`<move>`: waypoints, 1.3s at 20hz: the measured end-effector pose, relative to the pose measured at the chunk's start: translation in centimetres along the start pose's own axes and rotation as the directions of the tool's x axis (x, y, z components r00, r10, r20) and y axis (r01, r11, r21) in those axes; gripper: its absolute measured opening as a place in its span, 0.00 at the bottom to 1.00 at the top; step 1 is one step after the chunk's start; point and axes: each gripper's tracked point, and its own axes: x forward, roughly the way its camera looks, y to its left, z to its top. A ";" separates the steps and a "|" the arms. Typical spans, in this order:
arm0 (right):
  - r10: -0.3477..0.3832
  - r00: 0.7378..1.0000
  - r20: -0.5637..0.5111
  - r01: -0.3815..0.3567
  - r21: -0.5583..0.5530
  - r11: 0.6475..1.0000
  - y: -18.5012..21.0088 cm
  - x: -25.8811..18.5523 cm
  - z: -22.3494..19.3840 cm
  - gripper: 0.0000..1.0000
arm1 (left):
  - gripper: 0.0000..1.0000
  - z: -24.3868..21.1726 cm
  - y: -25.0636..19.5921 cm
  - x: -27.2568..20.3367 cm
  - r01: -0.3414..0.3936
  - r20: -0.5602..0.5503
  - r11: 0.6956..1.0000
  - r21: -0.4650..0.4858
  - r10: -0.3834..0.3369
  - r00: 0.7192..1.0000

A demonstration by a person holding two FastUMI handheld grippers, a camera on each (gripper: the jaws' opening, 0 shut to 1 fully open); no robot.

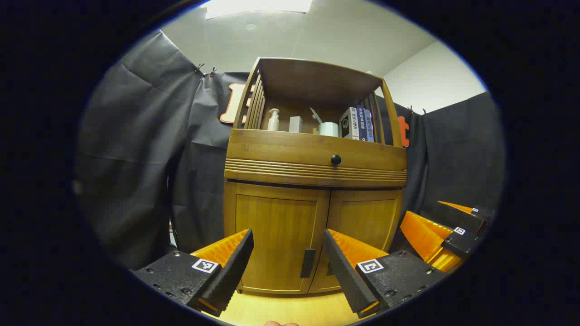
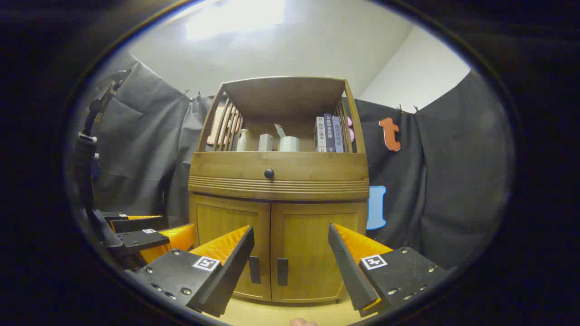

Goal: Open the right door of the double-door shoe cabinet with the right hand, and open the left door with the left hand.

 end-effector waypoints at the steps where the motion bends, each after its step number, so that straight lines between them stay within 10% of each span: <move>1: -0.004 1.000 0.001 0.004 -0.002 1.000 -0.2 0.0 0.0 0.98 | 0.95 0.1 0.1 0.0 -0.003 0.002 1.000 0.010 0.003 1.000; 17: -0.014 1.000 0.016 0.014 -0.005 1.000 -1.8 0.9 -0.8 0.97 | 0.92 0.4 -1.1 0.2 -0.023 0.020 0.998 0.057 0.022 1.000; 26: -0.005 0.966 -0.258 -0.001 -0.024 1.000 -1.4 6.6 -12.9 0.98 | 0.91 1.2 3.4 -1.5 -0.141 0.036 0.981 0.130 0.138 0.990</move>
